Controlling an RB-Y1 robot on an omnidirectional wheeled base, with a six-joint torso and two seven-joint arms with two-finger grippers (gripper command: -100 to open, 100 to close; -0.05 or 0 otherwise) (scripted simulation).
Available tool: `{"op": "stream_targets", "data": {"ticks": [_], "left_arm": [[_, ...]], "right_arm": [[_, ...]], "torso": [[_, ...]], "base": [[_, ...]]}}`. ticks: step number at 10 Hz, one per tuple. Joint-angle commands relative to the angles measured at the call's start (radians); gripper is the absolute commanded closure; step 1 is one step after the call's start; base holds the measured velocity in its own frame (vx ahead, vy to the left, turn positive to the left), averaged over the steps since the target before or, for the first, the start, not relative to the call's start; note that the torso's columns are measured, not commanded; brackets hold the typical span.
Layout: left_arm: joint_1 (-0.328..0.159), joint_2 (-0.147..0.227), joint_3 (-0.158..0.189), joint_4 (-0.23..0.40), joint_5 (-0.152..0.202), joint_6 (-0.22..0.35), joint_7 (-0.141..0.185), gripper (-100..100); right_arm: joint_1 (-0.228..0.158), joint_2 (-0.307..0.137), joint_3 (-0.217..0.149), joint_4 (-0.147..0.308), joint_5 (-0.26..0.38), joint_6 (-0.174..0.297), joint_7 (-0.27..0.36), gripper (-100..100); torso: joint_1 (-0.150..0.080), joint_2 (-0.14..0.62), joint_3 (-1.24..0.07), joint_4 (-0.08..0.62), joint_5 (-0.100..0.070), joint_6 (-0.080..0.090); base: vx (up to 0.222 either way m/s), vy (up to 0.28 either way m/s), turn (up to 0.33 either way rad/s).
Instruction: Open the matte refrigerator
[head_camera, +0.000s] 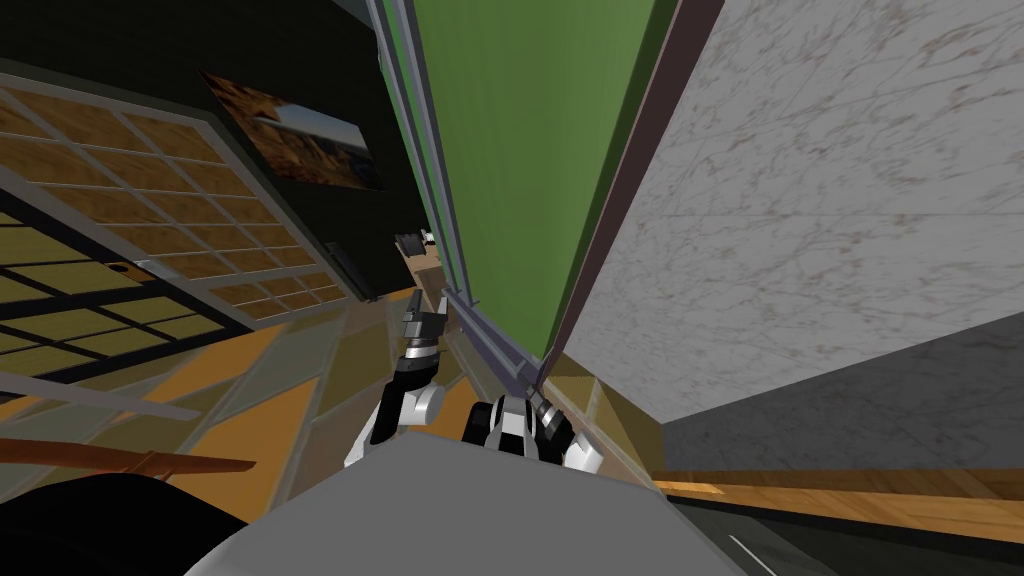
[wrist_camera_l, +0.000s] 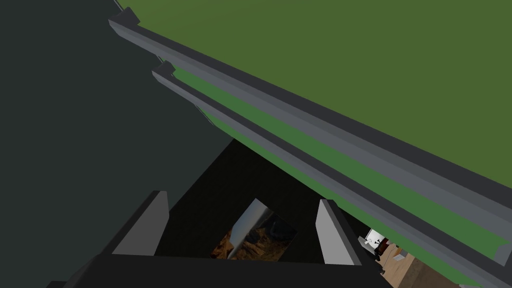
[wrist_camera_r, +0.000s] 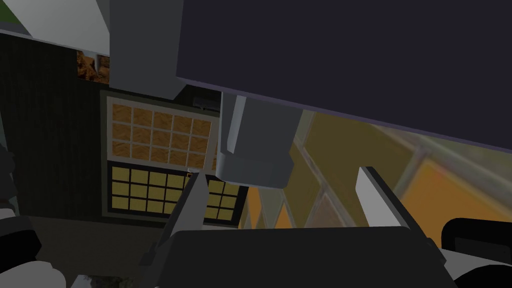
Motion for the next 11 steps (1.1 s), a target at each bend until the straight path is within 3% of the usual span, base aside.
{"op": "stream_targets", "data": {"ticks": [1, 3, 4, 11], "left_arm": [[0.000, 0.000, 0.000, 0.000, 0.000, 0.000, 0.000, 0], [0.000, 0.000, 0.000, 0.000, 0.000, 0.000, 0.000, 0], [0.000, 0.000, 0.000, 0.000, 0.000, 0.000, 0.000, 0], [0.000, 0.000, 0.000, 0.000, 0.000, 0.000, 0.000, 0]], "right_arm": [[0.000, 0.000, 0.000, 0.000, 0.000, 0.000, 0.000, -100], [0.000, 0.000, 0.000, 0.000, 0.000, 0.000, 0.000, -100], [-0.001, -0.044, 0.000, 0.000, 0.002, -0.001, -0.001, -100], [-0.018, -0.171, 0.011, -0.015, 0.011, -0.016, -0.025, -100]], "torso": [[0.000, 0.000, 0.000, 0.000, 0.000, 0.000], [0.000, 0.000, 0.000, 0.000, 0.000, 0.000], [0.000, 0.000, 0.000, 0.000, 0.000, 0.000], [0.000, 0.000, 0.000, 0.000, 0.000, 0.000]], "base": [[0.001, 0.005, -0.013], [0.000, 0.000, 0.000], [0.000, 0.000, 0.000], [0.000, -0.001, 0.002]]}}
